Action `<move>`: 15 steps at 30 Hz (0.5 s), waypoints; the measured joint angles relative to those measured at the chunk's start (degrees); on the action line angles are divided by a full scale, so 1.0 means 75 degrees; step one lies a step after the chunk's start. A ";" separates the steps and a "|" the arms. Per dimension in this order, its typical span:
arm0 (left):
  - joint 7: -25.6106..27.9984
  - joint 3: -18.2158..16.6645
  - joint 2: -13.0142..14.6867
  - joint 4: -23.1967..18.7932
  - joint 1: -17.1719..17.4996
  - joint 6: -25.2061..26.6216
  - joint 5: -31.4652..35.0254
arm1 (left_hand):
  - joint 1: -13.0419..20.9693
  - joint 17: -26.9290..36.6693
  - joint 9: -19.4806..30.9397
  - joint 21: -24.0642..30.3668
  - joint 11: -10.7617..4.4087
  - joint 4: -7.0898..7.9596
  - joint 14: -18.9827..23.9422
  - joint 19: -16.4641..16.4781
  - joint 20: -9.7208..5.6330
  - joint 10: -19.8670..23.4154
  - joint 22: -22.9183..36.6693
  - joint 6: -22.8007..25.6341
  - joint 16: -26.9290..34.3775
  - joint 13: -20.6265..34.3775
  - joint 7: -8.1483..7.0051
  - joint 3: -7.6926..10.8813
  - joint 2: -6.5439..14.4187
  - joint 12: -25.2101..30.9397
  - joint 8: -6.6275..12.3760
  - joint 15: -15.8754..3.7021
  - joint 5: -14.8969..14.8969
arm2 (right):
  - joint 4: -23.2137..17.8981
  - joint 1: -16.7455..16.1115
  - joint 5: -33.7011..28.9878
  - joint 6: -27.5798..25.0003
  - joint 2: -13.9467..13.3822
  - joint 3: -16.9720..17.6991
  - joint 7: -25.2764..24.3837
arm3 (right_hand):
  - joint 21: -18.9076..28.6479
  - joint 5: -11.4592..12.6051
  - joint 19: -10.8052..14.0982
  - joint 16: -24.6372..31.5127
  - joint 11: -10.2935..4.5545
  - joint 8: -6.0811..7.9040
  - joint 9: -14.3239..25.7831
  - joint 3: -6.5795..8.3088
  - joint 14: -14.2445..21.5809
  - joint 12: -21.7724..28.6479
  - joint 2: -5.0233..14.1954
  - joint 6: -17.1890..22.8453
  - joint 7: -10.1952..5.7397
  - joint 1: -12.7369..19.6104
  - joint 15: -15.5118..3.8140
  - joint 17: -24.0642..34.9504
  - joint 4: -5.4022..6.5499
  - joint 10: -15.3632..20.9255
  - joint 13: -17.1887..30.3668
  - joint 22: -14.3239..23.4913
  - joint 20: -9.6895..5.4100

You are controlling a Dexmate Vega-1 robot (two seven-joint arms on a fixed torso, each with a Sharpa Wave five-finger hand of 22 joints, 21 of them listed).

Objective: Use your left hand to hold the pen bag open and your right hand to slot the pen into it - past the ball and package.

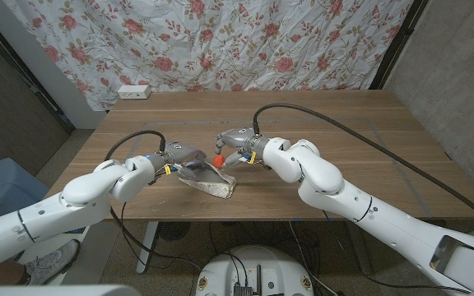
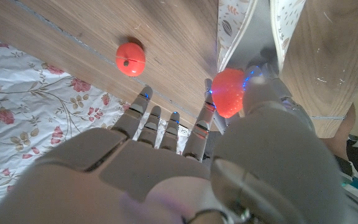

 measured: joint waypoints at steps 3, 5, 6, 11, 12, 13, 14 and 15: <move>0.0000 0.0000 0.0003 0.0007 0.0016 0.0000 0.0000 | 0.0028 0.0000 0.0000 0.0000 0.0000 0.0000 0.0000 0.0000 0.0000 0.0000 0.0000 0.0000 0.0000 0.0000 0.0000 0.0000 0.0028 0.0000 0.0000 0.0000 0.0000 | 0.0000 0.0000 0.0029 0.0065 0.0000 0.0000 -0.0042 | 0.0000 0.0000 0.0000 0.0000 0.0000 0.0001 0.0000 -0.0010 -0.0001 0.0000 0.0050 -0.0001 0.0000 0.0050 -0.0001 0.0000 -0.0010 0.0000 0.0000 0.0000 0.0000; 0.0096 0.0000 0.0014 0.0021 0.0033 -0.0049 -0.0022 | 0.0028 0.0000 0.0000 0.0000 0.0000 0.0000 0.0000 0.0000 0.0000 0.0000 0.0000 0.0000 0.0000 0.0000 0.0000 0.0000 0.0028 0.0000 0.0000 0.0000 0.0000 | 0.0209 0.0149 0.0066 0.0128 0.0123 -0.0130 -0.0076 | 0.0000 0.0000 0.0000 0.0000 0.0000 0.0001 0.0000 -0.0010 -0.0029 0.0000 0.0049 -0.0001 -0.0001 0.0049 -0.0029 -0.0001 -0.0010 0.0000 0.0000 0.0000 0.0000; 0.0105 -0.0001 0.0016 0.0026 0.0038 -0.0055 -0.0023 | 0.0028 0.0000 0.0000 0.0000 0.0000 0.0000 0.0000 0.0000 0.0000 0.0000 0.0000 0.0000 0.0000 0.0000 0.0000 0.0000 0.0028 0.0000 0.0000 0.0000 0.0000 | 0.0225 0.0161 0.0078 0.0144 0.0133 -0.0140 -0.0088 | 0.0000 0.0000 0.0000 0.0000 0.0000 0.0001 0.0000 -0.0010 -0.0029 0.0000 0.0050 -0.0001 -0.0001 0.0050 -0.0029 -0.0001 -0.0010 0.0000 0.0000 0.0000 0.0000; 0.0154 -0.0013 0.0027 0.0064 0.0047 -0.0103 -0.0036 | 0.0028 0.0000 0.0000 0.0000 0.0000 0.0000 0.0000 0.0000 0.0000 0.0000 0.0000 0.0000 0.0000 0.0000 0.0000 0.0000 0.0028 0.0000 0.0000 0.0000 0.0000 | 0.0313 0.0215 0.0153 0.0222 0.0192 -0.0200 -0.0151 | 0.0000 -0.0001 0.0000 0.0000 0.0000 0.0001 0.0001 -0.0010 -0.0029 0.0000 0.0050 -0.0001 -0.0001 0.0050 -0.0029 -0.0001 -0.0010 0.0000 0.0000 0.0000 0.0000; 0.0166 -0.0014 0.0030 0.0070 0.0047 -0.0121 -0.0040 | 0.0028 0.0000 0.0000 0.0000 0.0000 0.0000 0.0000 0.0000 0.0000 0.0000 0.0000 0.0000 0.0000 0.0000 0.0000 0.0000 0.0028 0.0000 0.0000 0.0000 0.0000 | 0.0344 0.0231 0.0166 0.0231 0.0211 -0.0217 -0.0159 | 0.0000 -0.0001 0.0000 0.0000 0.0000 0.0000 0.0001 -0.0011 -0.0029 0.0000 0.0050 -0.0001 -0.0001 0.0050 -0.0029 -0.0001 -0.0010 0.0000 0.0000 0.0000 0.0000; 0.0166 -0.0016 0.0032 0.0074 0.0047 -0.0121 -0.0040 | 0.0028 0.0000 0.0000 0.0000 0.0000 0.0000 0.0000 0.0000 0.0000 0.0000 0.0000 0.0000 0.0000 0.0000 0.0000 0.0000 0.0028 0.0000 0.0000 0.0000 0.0000 | 0.0344 0.0231 0.0183 0.0242 0.0211 -0.0217 -0.0166 | 0.0000 -0.0001 0.0000 0.0000 0.0000 0.0000 0.0002 -0.0011 -0.0029 0.0000 0.0050 -0.0001 -0.0001 0.0050 -0.0029 -0.0001 -0.0011 0.0000 0.0000 0.0000 0.0000; 0.0182 -0.0020 0.0038 0.0086 0.0047 -0.0141 -0.0044 | 0.0028 0.0000 0.0000 0.0000 0.0000 0.0000 0.0000 0.0000 0.0000 0.0000 0.0000 0.0000 0.0000 0.0000 0.0000 0.0000 0.0028 0.0000 0.0000 0.0000 0.0000 | 0.0369 0.0244 0.0208 0.0255 0.0230 -0.0231 -0.0175 | 0.0000 -0.0001 0.0000 0.0000 0.0000 0.0000 0.0002 -0.0011 -0.0029 0.0000 0.0050 -0.0001 -0.0001 0.0050 -0.0029 -0.0001 -0.0011 0.0000 0.0000 0.0000 0.0000; 0.0192 -0.0023 0.0042 0.0094 0.0048 -0.0162 -0.0048 | 0.0028 0.0000 0.0000 0.0000 0.0000 0.0000 0.0000 0.0000 0.0000 0.0000 0.0000 0.0000 0.0000 0.0000 0.0000 0.0000 0.0028 0.0000 0.0000 0.0000 0.0000 | 0.0393 0.0257 0.0224 0.0262 0.0247 -0.0250 -0.0182 | 0.0000 -0.0001 0.0000 0.0000 0.0000 0.0000 0.0002 -0.0011 -0.0029 0.0000 0.0050 -0.0001 -0.0001 0.0050 -0.0029 -0.0001 -0.0011 0.0000 0.0000 0.0000 0.0000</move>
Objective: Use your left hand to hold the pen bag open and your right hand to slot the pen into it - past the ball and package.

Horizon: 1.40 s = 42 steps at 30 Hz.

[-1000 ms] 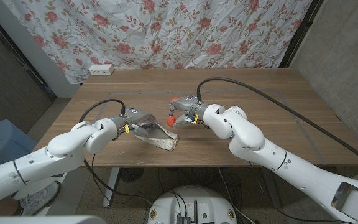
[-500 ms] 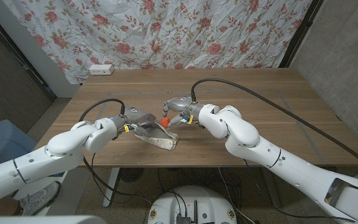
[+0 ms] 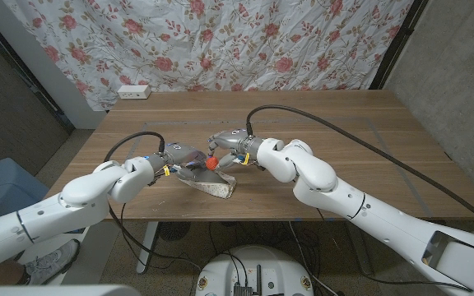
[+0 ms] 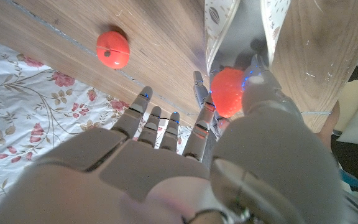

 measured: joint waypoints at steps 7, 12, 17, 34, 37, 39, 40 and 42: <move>0.0023 -0.0010 0.0011 0.0051 -0.0021 -0.0064 -0.0009 | 0.0000 0.0000 0.0000 0.0000 0.0000 0.0000 0.0000 0.0000 0.0000 0.0000 0.0000 0.0000 0.0000 0.0000 0.0000 0.0000 0.0000 0.0000 0.0000 0.0000 0.0000 | 0.0065 0.0030 0.0119 0.0008 0.0060 -0.0042 -0.0046 | 0.0000 -0.0001 0.0000 0.0000 0.0000 -0.0004 0.0002 -0.0032 0.0000 0.0000 0.0021 0.0000 -0.0001 0.0021 0.0000 0.0000 0.0013 0.0000 0.0000 0.0000 0.0000; 0.0057 -0.0018 0.0014 0.0079 -0.0032 -0.0127 -0.0017 | 0.0000 0.0000 0.0000 0.0000 0.0000 0.0022 0.0000 0.0000 0.0000 0.0000 0.0000 0.0000 0.0000 0.0000 0.0000 -0.0022 0.0000 0.0000 0.0000 0.0000 0.0000 | 0.0150 0.0075 0.0209 -0.0014 0.0133 -0.0103 -0.0102 | 0.0000 -0.0006 0.0000 0.0000 0.0000 -0.0010 0.0003 -0.0043 0.0000 0.0000 0.0020 -0.0001 -0.0001 0.0020 0.0000 -0.0001 0.0023 0.0000 0.0000 0.0000 0.0000; 0.0075 -0.0020 0.0014 0.0102 -0.0040 -0.0167 -0.0021 | 0.0000 0.0000 0.0000 0.0000 0.0000 0.0023 0.0000 0.0000 0.0000 0.0000 0.0000 0.0000 0.0000 0.0000 0.0000 -0.0022 0.0000 0.0000 0.0000 0.0000 0.0000 | 0.0250 0.0120 0.0276 -0.0056 0.0204 -0.0166 -0.0147 | 0.0000 -0.0007 0.0000 0.0000 0.0000 -0.0019 0.0003 -0.0043 0.0000 0.0000 0.0020 -0.0001 -0.0001 0.0019 0.0001 -0.0001 0.0022 0.0000 0.0000 0.0000 0.0000; 0.0142 -0.0017 -0.0028 0.0185 -0.0077 -0.0269 -0.0020 | 0.0000 0.0000 0.0000 0.0000 0.0000 -0.0010 0.0000 0.0000 0.0000 0.0000 0.0000 0.0041 0.0000 0.0000 -0.0041 -0.0055 0.0000 0.0000 0.0000 0.0000 0.0000 | 0.0418 0.0243 0.0420 -0.0229 0.0309 -0.0350 -0.0270 | 0.0000 -0.0007 0.0000 0.0000 0.0000 -0.0043 -0.0025 -0.0043 0.0001 0.0000 0.0018 -0.0001 -0.0001 0.0018 0.0001 -0.0001 0.0021 0.0000 0.0000 0.0000 0.0000; 0.0154 -0.0016 -0.0029 0.0186 -0.0077 -0.0271 -0.0015 | 0.0000 0.0000 0.0000 0.0000 0.0000 -0.0010 0.0000 0.0000 0.0000 0.0000 0.0000 0.0041 0.0000 0.0000 -0.0041 -0.0055 0.0000 0.0000 0.0000 0.0000 0.0000 | 0.0428 0.0255 0.0428 -0.0254 0.0315 -0.0382 -0.0290 | 0.0000 0.0001 0.0029 0.0000 0.0000 -0.0026 -0.0032 -0.0043 0.0001 0.0000 0.0018 -0.0001 -0.0001 0.0018 0.0001 -0.0001 0.0021 0.0000 0.0000 0.0000 -0.0029; 0.0163 -0.0016 -0.0029 0.0186 -0.0072 -0.0272 -0.0014 | 0.0000 0.0000 0.0000 0.0000 0.0000 -0.0010 0.0000 0.0000 0.0000 0.0000 0.0000 0.0041 0.0000 0.0000 -0.0041 -0.0055 0.0000 0.0000 0.0000 0.0000 0.0000 | 0.0431 0.0262 0.0429 -0.0271 0.0319 -0.0394 -0.0305 | 0.0000 0.0001 0.0029 -0.0032 0.0000 -0.0026 -0.0033 -0.0043 0.0001 0.0000 0.0018 -0.0001 -0.0001 0.0018 0.0001 -0.0002 0.0021 0.0000 0.0000 0.0000 -0.0029; 0.0163 -0.0016 -0.0030 0.0186 -0.0067 -0.0272 -0.0014 | 0.0000 0.0000 0.0000 0.0000 0.0000 -0.0010 0.0000 0.0000 0.0000 0.0000 0.0000 0.0041 0.0000 0.0000 -0.0041 -0.0055 0.0000 0.0000 0.0000 0.0000 0.0000 | 0.0436 0.0268 0.0429 -0.0279 0.0323 -0.0411 -0.0309 | 0.0000 0.0001 0.0029 -0.0032 0.0000 -0.0026 -0.0033 -0.0046 0.0001 0.0000 0.0018 -0.0001 -0.0001 0.0018 0.0001 -0.0001 0.0024 0.0000 0.0000 0.0000 -0.0029; 0.0163 -0.0016 -0.0029 0.0186 -0.0053 -0.0272 -0.0014 | 0.0000 0.0000 0.0000 0.0000 0.0000 -0.0010 0.0000 0.0000 0.0000 0.0000 0.0000 0.0041 0.0000 0.0000 -0.0041 -0.0054 0.0000 0.0000 0.0000 0.0000 0.0000 | 0.0436 0.0268 0.0429 -0.0296 0.0323 -0.0411 -0.0317 | 0.0000 0.0001 0.0029 -0.0031 0.0000 -0.0026 -0.0033 -0.0076 -0.0002 0.0000 0.0018 -0.0001 -0.0001 0.0018 0.0003 -0.0001 0.0054 0.0000 0.0000 0.0000 -0.0029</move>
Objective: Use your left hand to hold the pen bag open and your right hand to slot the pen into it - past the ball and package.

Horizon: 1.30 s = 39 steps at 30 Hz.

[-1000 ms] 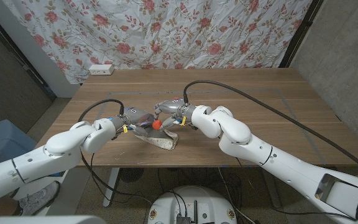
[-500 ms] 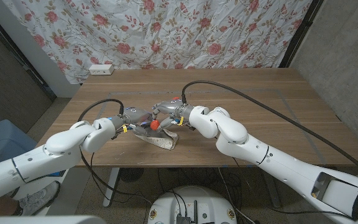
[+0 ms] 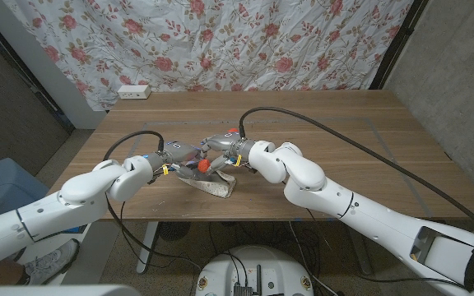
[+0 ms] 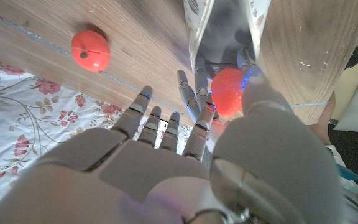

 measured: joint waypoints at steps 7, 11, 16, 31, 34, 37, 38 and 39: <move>0.0064 -0.0001 0.0002 0.0000 0.0019 0.0003 0.0023 | -0.0040 0.0000 0.0000 0.0000 0.0000 0.0000 0.0000 0.0000 0.0000 0.0000 0.0000 0.0000 0.0000 0.0000 0.0000 0.0000 0.0040 0.0000 0.0000 0.0000 0.0000 | 0.0010 0.0027 0.0001 -0.0038 0.0013 -0.0041 -0.0021 | 0.0000 0.0000 -0.0030 -0.0028 0.0039 -0.0025 -0.0002 0.0000 -0.0068 -0.0036 0.0000 0.0000 0.0000 0.0000 0.0068 0.0000 0.0000 -0.0099 0.0000 0.0000 0.0030; 0.0082 -0.0001 -0.0001 0.0006 0.0022 0.0003 0.0032 | -0.0040 0.0000 0.0000 0.0000 0.0000 0.0000 0.0000 0.0000 0.0000 0.0000 0.0000 0.0000 0.0000 0.0000 0.0000 0.0000 0.0040 0.0000 0.0000 0.0000 0.0000 | 0.0064 0.0075 0.0001 -0.0060 0.0046 -0.0097 -0.0037 | 0.0000 0.0000 -0.0030 -0.0032 0.0039 -0.0072 -0.0022 -0.0031 -0.0068 -0.0036 -0.0023 -0.0042 -0.0042 0.0022 0.0068 0.0000 -0.0031 -0.0099 0.0000 0.0000 0.0030; 0.0090 -0.0002 -0.0008 0.0026 0.0023 0.0003 0.0033 | -0.0040 0.0000 0.0000 0.0000 0.0000 0.0000 0.0000 0.0000 0.0000 0.0000 0.0000 0.0000 0.0000 0.0000 0.0000 0.0000 0.0040 0.0000 0.0000 0.0000 0.0000 | 0.0116 0.0114 0.0022 -0.0073 0.0070 -0.0125 -0.0047 | 0.0000 0.0030 -0.0030 -0.0057 0.0067 -0.0131 -0.0033 -0.0052 -0.0067 -0.0064 -0.0102 -0.0100 -0.0098 -0.0001 0.0068 0.0000 -0.0052 -0.0127 0.0000 0.0000 0.0030; 0.0092 0.0022 -0.0070 0.0149 -0.0070 -0.0065 0.0011 | -0.0040 0.0000 0.0000 0.0000 0.0000 0.0003 0.0000 0.0000 0.0000 0.0000 0.0000 0.0000 0.0000 0.0000 0.0000 -0.0002 0.0040 0.0000 0.0000 0.0000 0.0000 | 0.0243 0.0279 0.0199 -0.0120 0.0128 -0.0187 0.0037 | 0.0000 0.0060 -0.0030 -0.0088 0.0178 -0.0472 -0.0121 -0.0155 -0.0109 -0.0064 -0.0312 -0.0770 -0.0077 0.0048 0.0109 0.0000 -0.0030 -0.0237 0.0000 0.0000 0.0030; 0.0092 0.0034 -0.0079 0.0176 -0.0089 -0.0085 0.0004 | -0.0040 0.0000 0.0000 0.0000 0.0000 0.0031 0.0000 0.0000 0.0000 0.0000 0.0000 0.0000 0.0000 0.0000 0.0000 -0.0030 0.0040 0.0000 0.0000 0.0000 0.0000 | 0.0257 0.0305 0.0229 -0.0130 0.0138 -0.0197 0.0048 | 0.0000 0.0060 -0.0030 -0.0088 0.0205 -0.0549 -0.0141 -0.0155 -0.0136 -0.0064 -0.0312 -0.0942 -0.0075 0.0048 0.0136 -0.0001 -0.0030 -0.0264 0.0000 0.0000 0.0030; 0.0096 0.0044 -0.0088 0.0204 -0.0108 -0.0111 -0.0003 | -0.0042 0.0000 0.0000 0.0000 0.0000 0.0031 0.0000 0.0000 0.0000 0.0000 0.0000 0.0000 0.0000 0.0000 0.0001 -0.0030 0.0041 0.0000 0.0000 0.0000 0.0000 | 0.0274 0.0330 0.0260 -0.0140 0.0143 -0.0211 0.0070 | 0.0000 0.0118 -0.0029 -0.0088 0.0259 -0.0632 -0.0157 -0.0176 -0.0162 -0.0091 -0.0313 -0.1096 -0.0078 0.0047 0.0163 -0.0001 -0.0008 -0.0317 0.0000 0.0000 0.0030; 0.0102 0.0050 -0.0094 0.0222 -0.0120 -0.0123 -0.0010 | -0.0043 0.0000 0.0000 0.0000 0.0000 0.0031 0.0000 0.0000 0.0000 0.0000 0.0000 0.0000 0.0000 0.0000 0.0001 -0.0030 0.0043 0.0000 0.0000 0.0000 0.0000 | 0.0283 0.0350 0.0284 -0.0146 0.0146 -0.0216 0.0088 | 0.0000 0.0118 -0.0030 -0.0088 0.0259 -0.0632 -0.0157 -0.0176 -0.0163 -0.0091 -0.0314 -0.1095 -0.0077 0.0047 0.0163 -0.0001 -0.0008 -0.0317 0.0000 0.0000 0.0030; 0.0107 0.0055 -0.0098 0.0233 -0.0127 -0.0132 -0.0012 | -0.0071 0.0000 0.0000 0.0000 0.0000 0.0031 0.0000 0.0000 0.0000 0.0000 0.0000 -0.0001 0.0000 0.0000 0.0000 -0.0030 0.0071 0.0000 0.0000 0.0000 0.0000 | 0.0287 0.0361 0.0298 -0.0148 0.0147 -0.0220 0.0094 | 0.0000 0.0118 -0.0030 -0.0100 0.0259 -0.0648 -0.0157 -0.0176 -0.0163 -0.0091 -0.0352 -0.1095 -0.0077 0.0008 0.0163 -0.0001 -0.0008 -0.0317 0.0000 0.0000 0.0030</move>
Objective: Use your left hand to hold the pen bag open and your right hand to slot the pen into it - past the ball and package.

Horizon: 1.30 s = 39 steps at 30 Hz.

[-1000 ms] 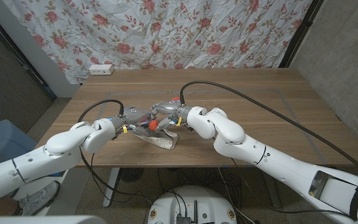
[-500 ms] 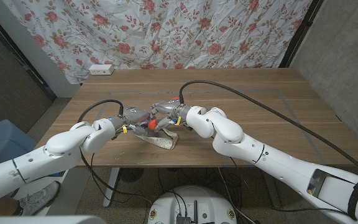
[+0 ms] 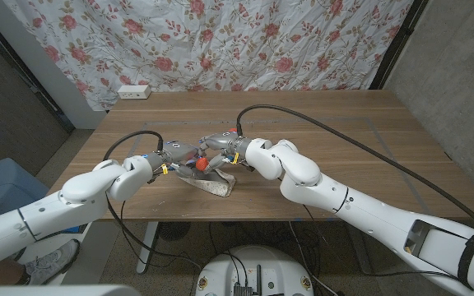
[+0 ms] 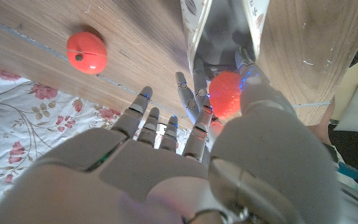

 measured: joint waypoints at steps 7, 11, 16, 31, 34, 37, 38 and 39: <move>0.0032 0.0021 -0.0022 0.0048 -0.0034 -0.0040 -0.0007 | 0.0000 0.0000 0.0000 0.0000 0.0029 -0.0021 0.0000 0.0000 0.0000 0.0029 0.0000 0.0028 0.0000 0.0000 -0.0028 -0.0022 0.0000 0.0056 0.0000 0.0000 0.0000 | 0.0014 0.0059 0.0065 -0.0011 0.0000 -0.0031 0.0042 | 0.0000 0.0000 -0.0042 -0.0045 0.0040 -0.0119 -0.0035 -0.0064 -0.0033 0.0001 -0.0041 -0.0219 0.0055 -0.0041 0.0033 -0.0007 -0.0001 -0.0123 0.0000 0.0000 0.0042; 0.0046 0.0026 -0.0025 0.0057 -0.0036 -0.0047 -0.0009 | 0.0000 0.0000 0.0000 0.0000 0.0029 -0.0021 0.0000 0.0000 0.0000 0.0029 0.0000 0.0028 0.0000 0.0000 -0.0028 -0.0021 0.0000 0.0060 0.0000 0.0000 0.0000 | 0.0015 0.0088 0.0089 -0.0023 -0.0005 -0.0051 0.0060 | 0.0000 0.0000 -0.0042 -0.0045 0.0040 -0.0148 -0.0035 -0.0064 -0.0042 0.0001 -0.0041 -0.0260 0.0096 -0.0041 0.0042 -0.0019 -0.0001 -0.0123 0.0000 0.0000 0.0042; 0.0075 0.0028 -0.0026 0.0060 -0.0035 -0.0050 -0.0010 | 0.0000 0.0000 0.0000 0.0000 0.0029 -0.0021 0.0000 0.0000 0.0000 0.0029 0.0000 0.0028 0.0000 0.0000 -0.0028 -0.0021 0.0000 0.0060 0.0000 0.0000 0.0000 | 0.0014 0.0104 0.0113 -0.0030 -0.0032 -0.0062 0.0069 | 0.0000 0.0000 -0.0082 -0.0045 0.0070 -0.0162 -0.0035 -0.0096 -0.0071 0.0001 -0.0042 -0.0260 0.0096 -0.0042 0.0070 -0.0018 0.0031 -0.0153 0.0000 0.0000 0.0082; 0.0155 0.0020 0.0008 0.0021 0.0041 -0.0026 0.0022 | -0.0030 0.0000 0.0000 0.0000 0.0028 -0.0021 0.0000 0.0000 0.0000 0.0029 0.0000 0.0055 0.0000 0.0000 -0.0055 -0.0021 0.0030 0.0060 0.0000 0.0000 0.0000 | -0.0233 0.0034 0.0231 -0.0042 -0.0239 0.0011 0.0101 | 0.0000 0.0059 -0.0123 -0.0105 0.0164 -0.0231 -0.0070 -0.0253 -0.0109 0.0001 -0.0218 -0.0355 0.0192 -0.0345 0.0109 0.0003 0.0147 -0.0246 0.0000 0.0000 0.0123; 0.0163 0.0006 0.0019 0.0005 0.0057 -0.0013 0.0031 | -0.0028 0.0000 0.0000 0.0000 0.0028 -0.0021 0.0000 0.0000 0.0000 0.0028 0.0000 0.0055 0.0000 0.0000 -0.0055 -0.0021 0.0032 0.0060 0.0000 0.0000 0.0000 | -0.0296 0.0008 0.0267 -0.0046 -0.0287 0.0050 0.0125 | 0.0000 0.0059 -0.0131 -0.0105 0.0164 -0.0231 -0.0070 -0.0261 -0.0113 0.0001 -0.0149 -0.0355 0.0192 -0.0414 0.0113 0.0003 0.0156 -0.0246 0.0000 0.0000 0.0115; 0.0174 -0.0008 0.0029 -0.0006 0.0072 0.0005 0.0043 | 0.0001 0.0000 0.0000 0.0000 0.0028 -0.0021 0.0000 0.0000 0.0000 0.0028 0.0000 0.0055 0.0000 0.0000 -0.0055 -0.0021 0.0061 0.0060 0.0000 0.0000 0.0000 | -0.0409 -0.0029 0.0297 -0.0057 -0.0367 0.0110 0.0168 | 0.0000 0.0090 -0.0152 -0.0105 0.0163 -0.0230 -0.0070 -0.0284 -0.0137 0.0001 -0.0203 -0.0355 0.0192 -0.0468 0.0137 0.0002 0.0179 -0.0246 0.0000 0.0000 0.0094; 0.0183 -0.0011 0.0032 -0.0010 0.0078 0.0012 0.0049 | 0.0001 0.0000 0.0000 0.0000 0.0028 -0.0021 0.0000 0.0000 0.0000 0.0028 0.0000 0.0055 0.0000 0.0000 -0.0055 -0.0021 0.0061 0.0060 0.0000 0.0000 0.0000 | -0.0434 -0.0036 0.0305 -0.0062 -0.0383 0.0124 0.0182 | 0.0000 0.0115 -0.0152 -0.0105 0.0163 -0.0231 -0.0070 -0.0284 -0.0137 0.0001 -0.0210 -0.0355 0.0192 -0.0475 0.0137 0.0002 0.0179 -0.0246 0.0000 0.0000 0.0094; 0.0186 -0.0013 0.0033 -0.0013 0.0082 0.0014 0.0053 | 0.0001 0.0000 0.0000 0.0000 0.0028 -0.0021 0.0000 0.0000 0.0000 0.0028 0.0000 0.0055 0.0000 0.0000 -0.0055 -0.0021 0.0061 0.0060 0.0000 0.0000 0.0000 | -0.0446 -0.0039 0.0313 -0.0065 -0.0392 0.0129 0.0191 | 0.0000 0.0117 -0.0152 -0.0105 0.0163 -0.0231 -0.0070 -0.0284 -0.0137 0.0001 -0.0210 -0.0355 0.0192 -0.0475 0.0137 0.0002 0.0179 -0.0246 0.0000 0.0000 0.0094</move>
